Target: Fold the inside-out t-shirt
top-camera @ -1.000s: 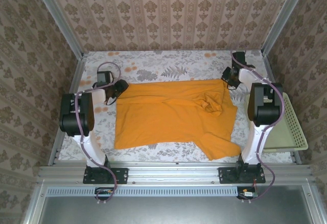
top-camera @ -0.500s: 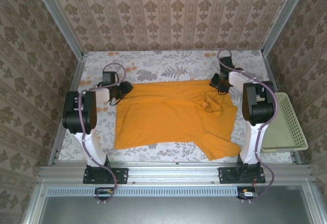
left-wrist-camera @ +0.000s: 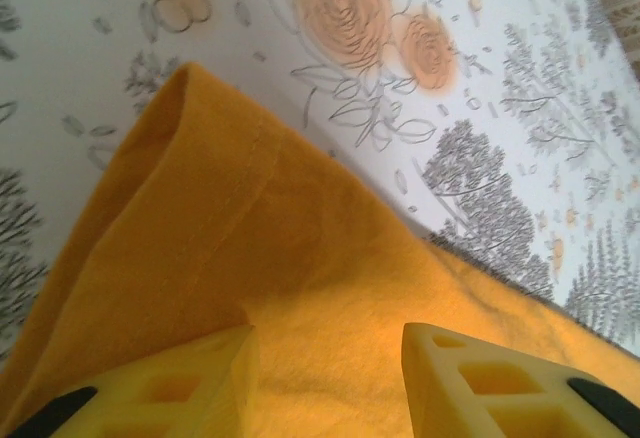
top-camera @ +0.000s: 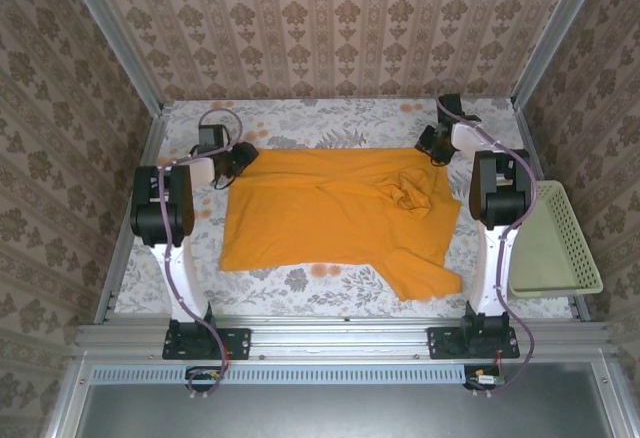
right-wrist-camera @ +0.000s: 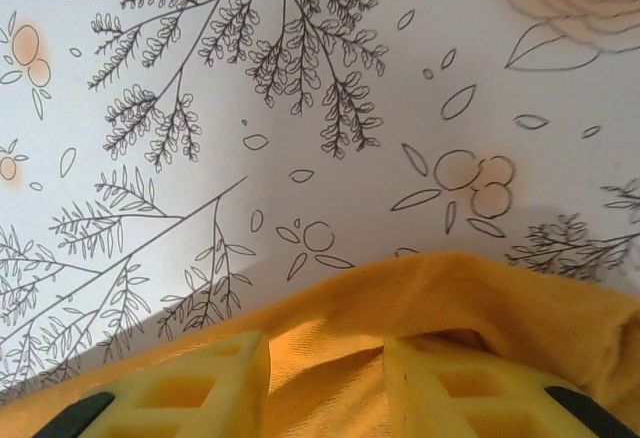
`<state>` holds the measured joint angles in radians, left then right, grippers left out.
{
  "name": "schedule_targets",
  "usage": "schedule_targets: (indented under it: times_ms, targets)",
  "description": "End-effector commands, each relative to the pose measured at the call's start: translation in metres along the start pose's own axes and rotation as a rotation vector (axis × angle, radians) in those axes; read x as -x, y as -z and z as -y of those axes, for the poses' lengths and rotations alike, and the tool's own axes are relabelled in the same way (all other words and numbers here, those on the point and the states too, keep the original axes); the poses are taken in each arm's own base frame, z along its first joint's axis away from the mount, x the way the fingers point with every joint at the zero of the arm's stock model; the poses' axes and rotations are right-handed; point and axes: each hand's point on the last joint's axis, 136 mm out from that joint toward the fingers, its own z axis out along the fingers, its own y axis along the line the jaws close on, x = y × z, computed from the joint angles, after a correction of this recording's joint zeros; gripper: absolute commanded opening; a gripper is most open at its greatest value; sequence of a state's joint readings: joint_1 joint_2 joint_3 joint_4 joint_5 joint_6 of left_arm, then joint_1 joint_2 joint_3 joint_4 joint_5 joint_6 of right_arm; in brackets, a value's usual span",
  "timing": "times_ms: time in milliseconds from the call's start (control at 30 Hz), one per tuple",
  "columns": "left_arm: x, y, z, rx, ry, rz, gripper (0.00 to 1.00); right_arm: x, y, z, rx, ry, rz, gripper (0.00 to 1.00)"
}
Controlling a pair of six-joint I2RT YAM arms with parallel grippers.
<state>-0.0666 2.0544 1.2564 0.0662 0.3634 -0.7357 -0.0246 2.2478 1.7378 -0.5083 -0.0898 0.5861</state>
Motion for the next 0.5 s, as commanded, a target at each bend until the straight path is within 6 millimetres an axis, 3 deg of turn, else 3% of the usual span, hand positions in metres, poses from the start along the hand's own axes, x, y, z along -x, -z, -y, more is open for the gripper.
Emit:
schedule_targets:
  times_ms: [0, 67, 167, 333, 467]
  targets:
    - [-0.007, 0.034, 0.006, 0.084, -0.066, -0.013, 0.46, -0.004, 0.054, 0.001, -0.060, 0.118, 0.055, 0.39]
    - [-0.012, 0.053, 0.008, 0.092, -0.073, 0.000, 0.47, -0.021, 0.079, -0.007, -0.052, 0.181, 0.076, 0.40]
    - [-0.028, 0.076, 0.003, 0.107, -0.080, -0.001, 0.48, -0.061, 0.101, -0.016, -0.021, 0.247, 0.048, 0.41]
    - [-0.056, 0.100, -0.010, 0.111, -0.086, 0.000, 0.49, -0.130, 0.112, -0.023, 0.032, 0.299, -0.038, 0.40]
    - [-0.070, 0.106, -0.019, 0.108, -0.085, -0.003, 0.49, -0.154, 0.112, -0.017, 0.023, 0.295, -0.068, 0.38]
